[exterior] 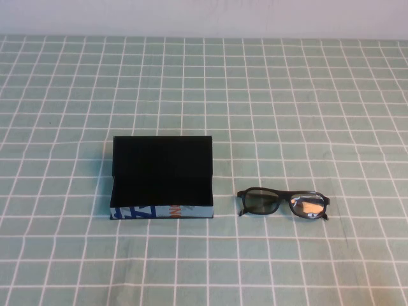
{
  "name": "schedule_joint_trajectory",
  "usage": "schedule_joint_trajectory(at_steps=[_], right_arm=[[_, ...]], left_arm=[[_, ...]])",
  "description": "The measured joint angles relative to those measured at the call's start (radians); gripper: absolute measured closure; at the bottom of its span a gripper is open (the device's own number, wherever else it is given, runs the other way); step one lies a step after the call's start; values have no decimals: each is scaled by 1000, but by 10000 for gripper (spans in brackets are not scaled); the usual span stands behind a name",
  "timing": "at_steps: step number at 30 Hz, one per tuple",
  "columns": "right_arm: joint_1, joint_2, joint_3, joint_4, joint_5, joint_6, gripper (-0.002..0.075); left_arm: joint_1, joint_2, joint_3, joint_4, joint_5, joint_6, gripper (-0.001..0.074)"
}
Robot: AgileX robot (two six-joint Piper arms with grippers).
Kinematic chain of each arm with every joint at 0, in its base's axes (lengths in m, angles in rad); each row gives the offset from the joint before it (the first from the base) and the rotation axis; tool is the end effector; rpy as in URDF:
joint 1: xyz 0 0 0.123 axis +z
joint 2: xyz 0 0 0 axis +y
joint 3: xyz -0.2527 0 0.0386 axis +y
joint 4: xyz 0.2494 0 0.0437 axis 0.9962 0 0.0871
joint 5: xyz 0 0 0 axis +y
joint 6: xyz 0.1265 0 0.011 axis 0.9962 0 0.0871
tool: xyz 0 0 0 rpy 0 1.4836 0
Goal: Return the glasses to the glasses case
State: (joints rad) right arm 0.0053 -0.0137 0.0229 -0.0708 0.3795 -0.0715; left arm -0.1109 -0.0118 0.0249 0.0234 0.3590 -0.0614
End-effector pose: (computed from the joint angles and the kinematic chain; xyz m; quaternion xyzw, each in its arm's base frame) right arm 0.1178 -0.0027 0.1619 -0.0496 0.8035 -0.0496 0.5912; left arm 0.1180 -0.0121 0.1633 0.0261 0.7999 -0.0418 0.5981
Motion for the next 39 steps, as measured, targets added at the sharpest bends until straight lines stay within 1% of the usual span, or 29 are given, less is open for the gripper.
schedule_joint_trajectory(at_steps=[4, 8, 12, 33, 36, 39], right_arm=[[0, 0, 0, 24, -7, 0, 737], [0, 0, 4, 133, -28, 0, 737], [0, 0, 3, 172, -30, 0, 737], [0, 0, 3, 180, -28, 0, 737], [0, 0, 4, 180, -52, 0, 737], [0, 0, 4, 183, -130, 0, 737]], left_arm=[[0, 0, 0, 3, 0, 4, 734], [0, 0, 0, 23, 0, 19, 734], [0, 0, 0, 30, 0, 31, 734], [0, 0, 0, 34, 0, 36, 734], [0, 0, 0, 34, -8, 36, 734], [0, 0, 2, 35, -45, 36, 734]])
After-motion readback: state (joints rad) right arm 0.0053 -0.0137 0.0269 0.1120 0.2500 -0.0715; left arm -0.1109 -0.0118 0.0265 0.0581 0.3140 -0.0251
